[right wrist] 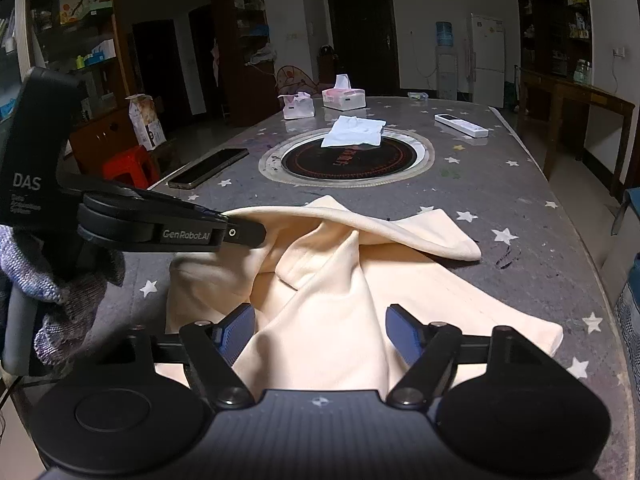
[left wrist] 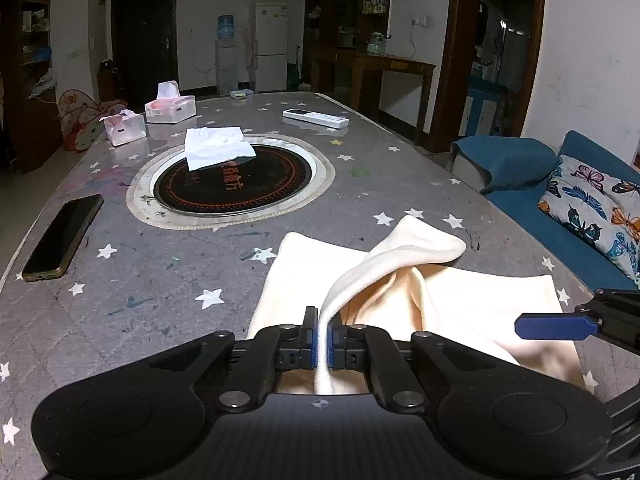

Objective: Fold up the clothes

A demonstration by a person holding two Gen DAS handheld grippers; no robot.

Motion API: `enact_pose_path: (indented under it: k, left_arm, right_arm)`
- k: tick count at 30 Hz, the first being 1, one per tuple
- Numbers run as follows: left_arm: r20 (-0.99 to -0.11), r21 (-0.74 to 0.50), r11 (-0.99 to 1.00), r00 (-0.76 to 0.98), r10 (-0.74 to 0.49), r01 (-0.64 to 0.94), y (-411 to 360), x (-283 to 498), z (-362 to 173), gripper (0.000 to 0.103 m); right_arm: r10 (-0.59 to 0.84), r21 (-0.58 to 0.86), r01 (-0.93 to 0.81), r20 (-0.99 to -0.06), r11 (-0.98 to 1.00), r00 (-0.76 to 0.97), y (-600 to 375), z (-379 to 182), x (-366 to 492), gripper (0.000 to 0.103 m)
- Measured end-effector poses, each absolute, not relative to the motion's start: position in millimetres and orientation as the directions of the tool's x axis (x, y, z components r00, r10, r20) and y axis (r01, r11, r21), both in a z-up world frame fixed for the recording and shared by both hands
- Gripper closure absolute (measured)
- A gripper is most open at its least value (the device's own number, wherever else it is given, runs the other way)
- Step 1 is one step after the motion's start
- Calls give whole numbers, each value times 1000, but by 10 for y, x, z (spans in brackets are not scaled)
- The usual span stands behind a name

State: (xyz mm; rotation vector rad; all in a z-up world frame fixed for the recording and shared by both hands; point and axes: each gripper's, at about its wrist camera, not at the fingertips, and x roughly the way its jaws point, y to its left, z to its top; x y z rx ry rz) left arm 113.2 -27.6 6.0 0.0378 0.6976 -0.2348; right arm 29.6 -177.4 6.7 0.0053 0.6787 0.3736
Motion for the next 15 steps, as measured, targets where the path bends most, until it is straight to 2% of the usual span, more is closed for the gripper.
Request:
enact_pose_path:
  k: [4, 6, 8, 10, 12, 14, 15]
  left_arm:
    - [-638, -41, 973, 743, -200, 227, -296, 1056, 84, 95]
    - [-633, -46, 975, 749, -196, 216, -304, 977, 109, 87]
    - [-628, -53, 978, 755, -188, 199, -309, 889, 140, 58]
    - [-626, -54, 984, 762, -166, 169, -309, 787, 174, 46]
    - [-626, -55, 988, 766, -148, 145, -308, 680, 197, 42]
    - [-633, -70, 991, 763, -134, 116, -297, 582, 209, 28]
    - [-635, -76, 992, 762, -125, 100, -292, 531, 212, 25]
  right_arm:
    - [344, 127, -342, -619, 931, 706, -1826, 51, 297, 29]
    - [343, 129, -340, -621, 932, 704, -1884, 38, 285, 27]
    - [338, 131, -332, -623, 934, 705, -1926, 33, 233, 23]
    - [329, 130, -321, -619, 938, 713, -1917, 54, 157, 21]
    - [337, 138, -323, -615, 936, 713, -1950, 81, 104, 17]
    - [335, 136, -322, -610, 937, 718, -1957, 94, 45, 14]
    - [333, 133, -321, -609, 938, 720, -1965, 97, 23, 12]
